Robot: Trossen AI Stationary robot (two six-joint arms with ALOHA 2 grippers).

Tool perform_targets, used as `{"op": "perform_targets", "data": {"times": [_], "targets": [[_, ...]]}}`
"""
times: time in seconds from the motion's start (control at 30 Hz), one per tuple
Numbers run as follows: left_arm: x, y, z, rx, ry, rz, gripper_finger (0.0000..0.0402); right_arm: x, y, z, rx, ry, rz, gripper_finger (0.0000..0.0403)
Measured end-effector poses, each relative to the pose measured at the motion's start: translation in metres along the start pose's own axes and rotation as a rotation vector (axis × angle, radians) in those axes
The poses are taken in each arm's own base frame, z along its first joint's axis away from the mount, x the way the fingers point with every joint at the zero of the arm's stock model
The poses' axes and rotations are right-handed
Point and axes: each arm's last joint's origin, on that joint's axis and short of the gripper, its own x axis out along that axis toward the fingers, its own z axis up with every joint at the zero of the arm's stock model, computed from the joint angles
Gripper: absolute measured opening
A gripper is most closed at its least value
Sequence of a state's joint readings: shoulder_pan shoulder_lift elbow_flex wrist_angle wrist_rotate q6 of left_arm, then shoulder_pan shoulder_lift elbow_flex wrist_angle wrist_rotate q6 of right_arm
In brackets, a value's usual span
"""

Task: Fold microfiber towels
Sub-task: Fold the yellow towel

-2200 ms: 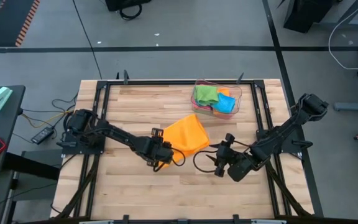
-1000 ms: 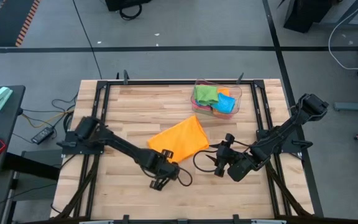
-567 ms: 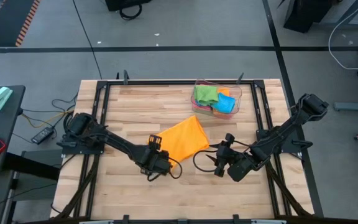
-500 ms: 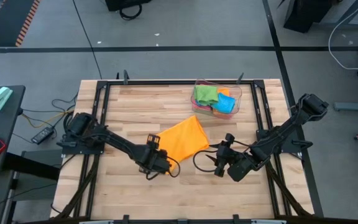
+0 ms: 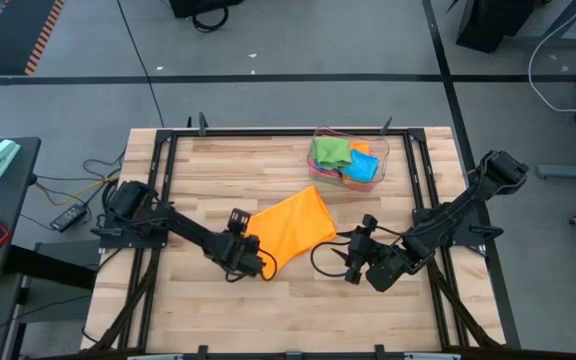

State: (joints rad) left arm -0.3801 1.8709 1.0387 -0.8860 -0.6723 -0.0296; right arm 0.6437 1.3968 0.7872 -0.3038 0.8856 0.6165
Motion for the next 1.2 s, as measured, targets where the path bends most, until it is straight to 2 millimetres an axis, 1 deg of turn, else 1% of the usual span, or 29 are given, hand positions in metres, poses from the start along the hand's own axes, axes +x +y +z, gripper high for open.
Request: {"op": "perform_targets", "data": {"times": [0.23,0.4,0.63,0.77,0.87,0.93,0.97,1.1,1.2], "targets": [[0.004,-0.002,-0.001,0.001,-0.02,0.034,0.0144,0.0,0.0,0.0,0.0,-0.001,-0.001,0.0213],[0.01,-0.009,-0.003,0.033,-0.046,0.041,0.0134,0.0,0.0,0.0,0.0,-0.001,-0.001,0.0213],[0.005,-0.017,0.001,0.126,-0.105,0.058,0.0115,0.0,0.0,0.0,0.0,0.0,-0.001,0.0213],[0.004,-0.018,0.002,0.141,-0.108,0.051,0.0091,0.0,0.0,0.0,0.0,0.0,-0.001,0.0213],[0.005,-0.017,0.001,0.139,-0.107,0.043,0.0054,0.0,0.0,0.0,0.0,0.0,-0.001,0.0213],[0.005,-0.018,0.001,0.122,-0.106,0.038,0.002,0.0,0.0,0.0,0.0,0.0,-0.001,0.0213],[0.005,-0.018,0.001,0.103,-0.106,0.036,0.0012,0.0,0.0,0.0,0.0,0.0,-0.001,0.0213],[0.001,-0.014,0.001,0.018,-0.094,0.027,0.001,0.0,0.0,0.0,0.002,0.001,0.0,0.0213],[-0.008,-0.01,0.006,-0.084,-0.107,-0.071,0.0006,0.0,0.0,-0.001,0.005,0.01,0.017,0.0213]]}}
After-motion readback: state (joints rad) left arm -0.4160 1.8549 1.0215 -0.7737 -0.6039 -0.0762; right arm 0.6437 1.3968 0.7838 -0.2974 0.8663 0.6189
